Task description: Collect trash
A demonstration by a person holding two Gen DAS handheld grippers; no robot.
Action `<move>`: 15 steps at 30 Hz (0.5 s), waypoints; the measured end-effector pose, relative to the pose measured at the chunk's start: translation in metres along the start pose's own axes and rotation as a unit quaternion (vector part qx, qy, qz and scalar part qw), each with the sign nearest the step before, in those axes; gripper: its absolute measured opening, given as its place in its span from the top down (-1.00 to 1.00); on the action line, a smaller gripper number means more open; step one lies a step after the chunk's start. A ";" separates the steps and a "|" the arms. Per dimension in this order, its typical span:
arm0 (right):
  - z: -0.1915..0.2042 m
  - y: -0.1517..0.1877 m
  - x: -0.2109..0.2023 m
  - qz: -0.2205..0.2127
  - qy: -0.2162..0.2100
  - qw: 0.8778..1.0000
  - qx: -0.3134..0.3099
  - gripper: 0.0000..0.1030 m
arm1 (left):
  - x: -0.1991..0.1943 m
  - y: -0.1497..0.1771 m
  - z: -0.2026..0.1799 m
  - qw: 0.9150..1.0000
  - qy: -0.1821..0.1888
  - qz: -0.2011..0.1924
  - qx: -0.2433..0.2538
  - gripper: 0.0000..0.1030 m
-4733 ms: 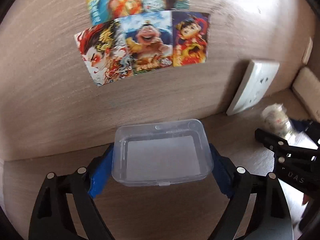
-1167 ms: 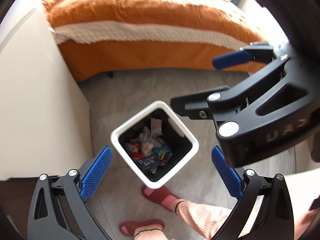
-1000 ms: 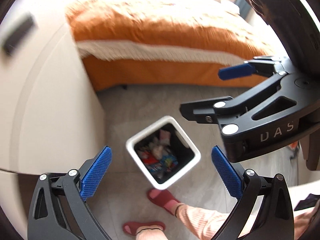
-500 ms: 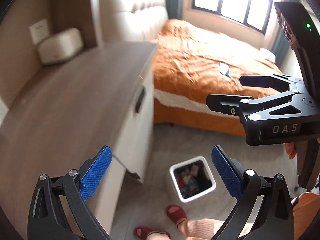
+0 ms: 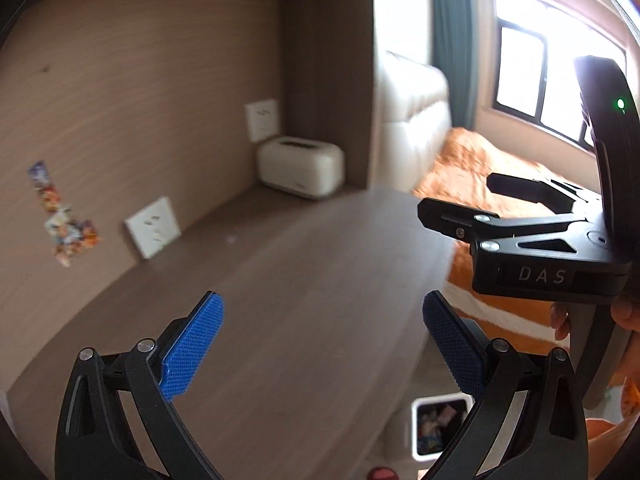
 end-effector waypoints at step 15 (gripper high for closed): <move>0.087 -0.074 0.013 -0.071 -0.061 0.995 -0.045 -0.92 | -0.042 -0.048 0.095 0.993 -0.092 -0.062 -0.038 -0.90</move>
Point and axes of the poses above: each gripper's, at about its wrist camera, not at the fingertips, and x roughly the way its jaws point, z to its left, y to its underside, the point moved 9 cm from there along x, roughly the way its jaws point, and after that the axes turned 13 degrees about -x, right-handed, at the moved point
